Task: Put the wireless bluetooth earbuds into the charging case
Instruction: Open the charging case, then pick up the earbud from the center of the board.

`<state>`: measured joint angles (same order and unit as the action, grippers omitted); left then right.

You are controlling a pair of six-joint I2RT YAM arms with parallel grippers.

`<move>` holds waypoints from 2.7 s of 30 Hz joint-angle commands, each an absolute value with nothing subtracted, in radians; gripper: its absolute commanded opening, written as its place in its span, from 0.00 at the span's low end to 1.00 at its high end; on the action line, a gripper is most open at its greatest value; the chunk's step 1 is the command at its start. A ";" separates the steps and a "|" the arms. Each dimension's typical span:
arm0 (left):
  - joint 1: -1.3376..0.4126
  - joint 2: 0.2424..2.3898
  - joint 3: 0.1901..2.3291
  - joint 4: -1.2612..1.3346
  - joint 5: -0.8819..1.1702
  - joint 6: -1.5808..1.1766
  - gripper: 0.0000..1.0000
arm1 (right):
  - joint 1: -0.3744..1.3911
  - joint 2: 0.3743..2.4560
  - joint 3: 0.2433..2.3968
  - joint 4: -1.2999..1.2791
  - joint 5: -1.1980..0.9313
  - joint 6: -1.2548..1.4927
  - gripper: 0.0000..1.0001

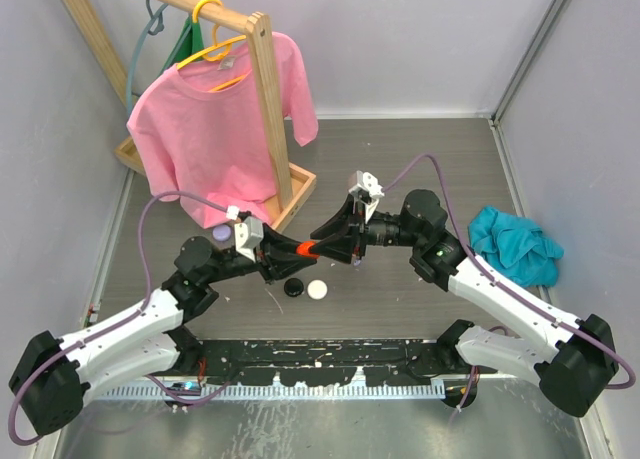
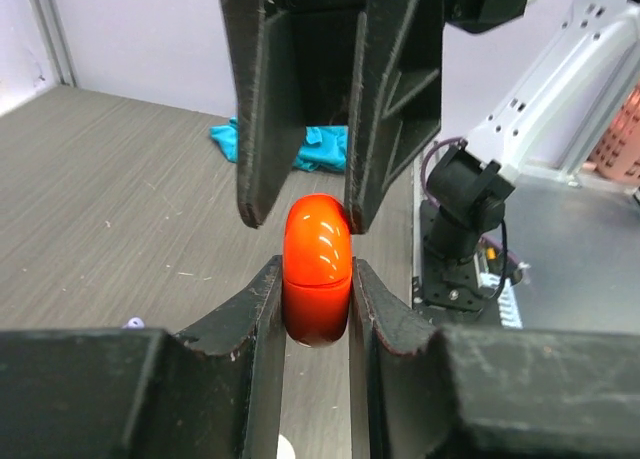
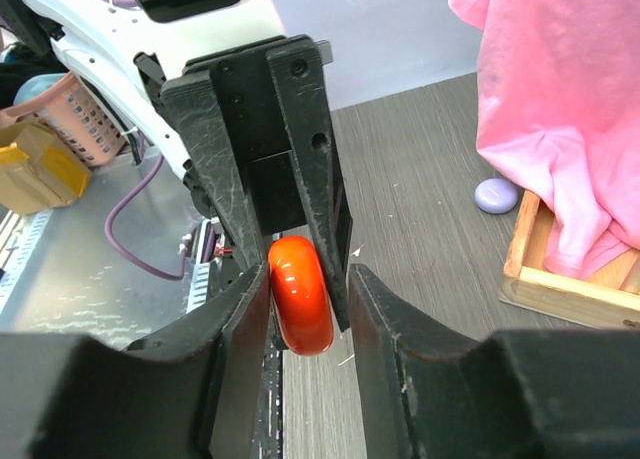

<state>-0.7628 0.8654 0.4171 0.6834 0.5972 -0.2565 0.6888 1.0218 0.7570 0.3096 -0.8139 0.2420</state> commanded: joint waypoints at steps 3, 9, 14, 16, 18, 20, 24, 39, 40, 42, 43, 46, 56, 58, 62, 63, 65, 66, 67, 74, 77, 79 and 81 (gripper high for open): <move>-0.788 0.832 0.390 0.731 0.665 -0.054 0.00 | 0.688 1.017 0.787 0.310 -0.756 0.207 0.45; -0.789 0.816 0.366 0.731 0.686 -0.008 0.00 | 0.688 1.031 0.813 0.241 -0.713 0.171 0.47; -0.791 0.800 0.359 0.731 0.693 0.016 0.00 | 0.688 1.054 0.827 0.207 -0.687 0.157 0.48; -0.791 0.798 0.355 0.730 0.684 0.025 0.00 | 0.688 1.069 0.832 0.200 -0.678 0.155 0.48; -0.790 0.799 0.348 0.729 0.666 0.035 0.00 | 0.689 1.084 0.836 0.190 -0.667 0.151 0.48; -0.791 0.804 0.339 0.728 0.636 0.046 0.00 | 0.688 1.095 0.845 0.175 -0.647 0.150 0.49; -0.791 0.820 0.310 0.718 0.551 0.081 0.00 | 0.687 1.096 0.865 0.110 -0.564 0.135 0.56; -0.791 0.891 0.197 0.819 0.327 0.104 0.00 | 0.685 1.297 0.943 -0.277 -0.067 0.110 0.62; -0.791 0.898 0.196 0.822 0.321 0.104 0.00 | 0.685 1.319 0.945 -0.283 -0.055 0.111 0.61; -0.791 0.901 0.199 0.820 0.317 0.097 0.00 | 0.685 1.365 0.951 -0.288 -0.041 0.113 0.60; -0.791 0.900 0.199 0.820 0.319 0.095 0.00 | 0.685 1.387 0.954 -0.288 -0.036 0.111 0.59; -0.791 0.895 0.199 0.810 0.321 0.094 0.00 | 0.685 1.458 0.971 -0.288 -0.012 0.101 0.56; -0.791 0.855 0.202 0.749 0.294 0.112 0.00 | 0.684 1.643 1.053 -0.357 -0.009 0.071 0.45; -0.791 0.861 0.205 0.745 0.300 0.112 0.00 | 0.684 1.663 1.061 -0.373 -0.020 0.069 0.45; -0.791 0.866 0.212 0.736 0.309 0.109 0.00 | 0.684 1.695 1.069 -0.395 -0.004 0.062 0.43; -0.791 0.862 0.212 0.737 0.310 0.108 0.00 | 0.683 1.702 1.070 -0.400 0.000 0.060 0.42; -0.790 0.856 0.209 0.737 0.314 0.106 0.00 | 0.684 1.713 1.074 -0.410 0.006 0.057 0.41; -0.791 0.852 0.209 0.736 0.314 0.106 0.00 | 0.684 1.717 1.074 -0.414 0.009 0.057 0.41; -0.791 0.850 0.208 0.735 0.313 0.107 0.00 | 0.683 1.721 1.075 -0.416 0.014 0.057 0.41; -0.791 0.858 0.212 0.731 0.315 0.106 0.00 | 0.682 1.765 1.091 -0.442 0.082 0.060 0.41; -0.790 0.858 0.214 0.726 0.315 0.106 0.00 | 0.679 1.778 1.098 -0.449 0.101 0.072 0.39; -0.791 0.858 0.217 0.722 0.316 0.106 0.00 | 0.676 1.785 1.104 -0.458 0.103 0.076 0.39; -0.792 0.860 0.218 0.720 0.316 0.107 0.00 | 0.676 1.785 1.104 -0.461 0.093 0.078 0.40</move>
<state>-0.7864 0.8680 0.1974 0.6785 0.3103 0.0948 0.6830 1.7706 1.0790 -0.4309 0.0616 0.0677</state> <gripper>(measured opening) 0.259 0.396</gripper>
